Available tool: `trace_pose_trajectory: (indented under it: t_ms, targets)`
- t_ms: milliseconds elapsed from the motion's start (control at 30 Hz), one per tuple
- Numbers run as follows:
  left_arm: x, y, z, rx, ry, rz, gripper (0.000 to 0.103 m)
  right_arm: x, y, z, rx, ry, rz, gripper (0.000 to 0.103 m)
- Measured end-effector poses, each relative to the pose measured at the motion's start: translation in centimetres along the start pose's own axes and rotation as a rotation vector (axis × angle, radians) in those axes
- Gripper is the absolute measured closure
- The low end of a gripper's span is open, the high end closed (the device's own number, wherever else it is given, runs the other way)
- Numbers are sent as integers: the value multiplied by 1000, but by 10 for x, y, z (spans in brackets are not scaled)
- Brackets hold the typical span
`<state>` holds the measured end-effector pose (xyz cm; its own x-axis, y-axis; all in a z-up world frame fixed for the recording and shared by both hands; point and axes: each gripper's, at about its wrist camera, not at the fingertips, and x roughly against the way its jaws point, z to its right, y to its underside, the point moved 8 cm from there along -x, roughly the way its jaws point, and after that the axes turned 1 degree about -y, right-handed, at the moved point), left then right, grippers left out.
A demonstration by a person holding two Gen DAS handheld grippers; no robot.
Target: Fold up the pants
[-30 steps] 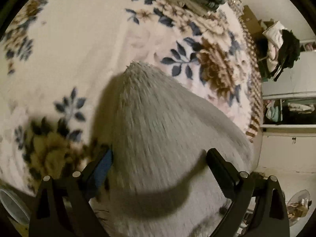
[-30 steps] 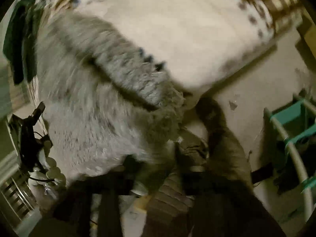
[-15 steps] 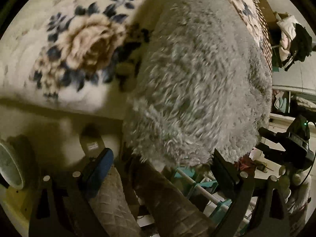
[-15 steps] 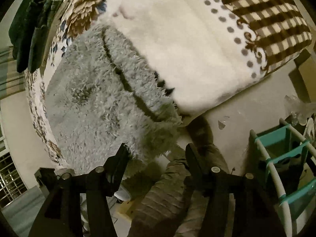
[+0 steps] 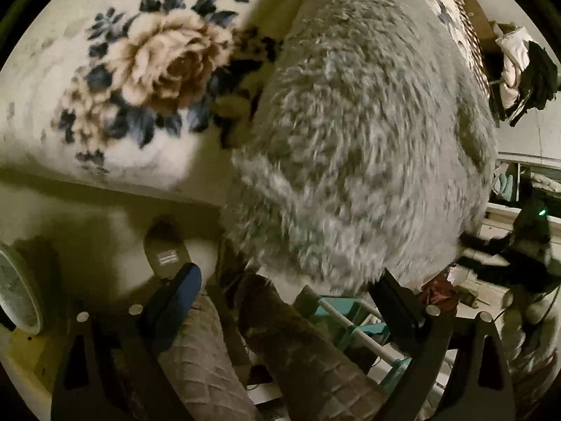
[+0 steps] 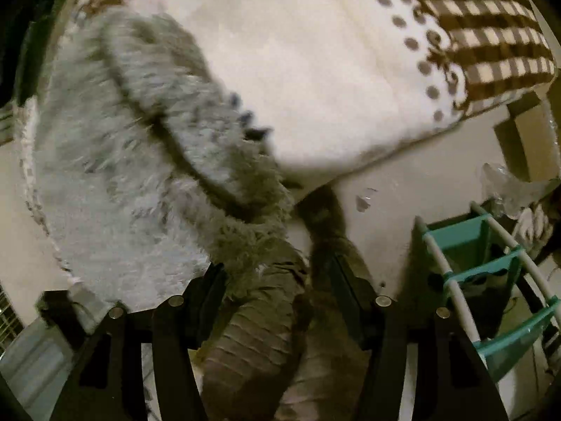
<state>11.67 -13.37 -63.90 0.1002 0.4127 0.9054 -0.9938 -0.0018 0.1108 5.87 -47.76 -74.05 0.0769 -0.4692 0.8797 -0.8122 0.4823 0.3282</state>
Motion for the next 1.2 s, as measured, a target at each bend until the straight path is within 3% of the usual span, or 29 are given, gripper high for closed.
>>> trace_pose_trajectory:
  t_ms: [100, 267, 367, 467, 567, 733, 1033, 1100, 1200]
  targets:
    - [12, 4, -5, 53, 20, 9, 6, 24, -5, -13, 33, -44, 47, 41]
    - [48, -15, -14, 232, 174, 126, 6, 62, -19, -37, 84, -59, 129, 41]
    - [42, -37, -24, 350, 236, 157, 6, 79, -25, -59, 121, -85, 157, 41]
    - [19, -43, -44, 445, 202, 149, 6, 81, -31, -77, 147, -78, 161, 41]
    - [0, -26, -61, 516, 176, 107, 6, 75, -33, -89, 153, -77, 142, 41]
    - [-8, 5, -89, 644, 206, 89, 6, 59, -31, -93, 194, -42, 139, 41]
    - [-22, 34, -103, 662, 112, 14, 6, 50, -39, -89, 180, -10, 139, 41]
    - [-8, 30, -97, 619, 80, 44, 6, 54, -41, -89, 174, -15, 143, 41]
    - [28, 5, -75, 495, 50, 149, 6, 64, -48, -87, 165, -32, 177, 41]
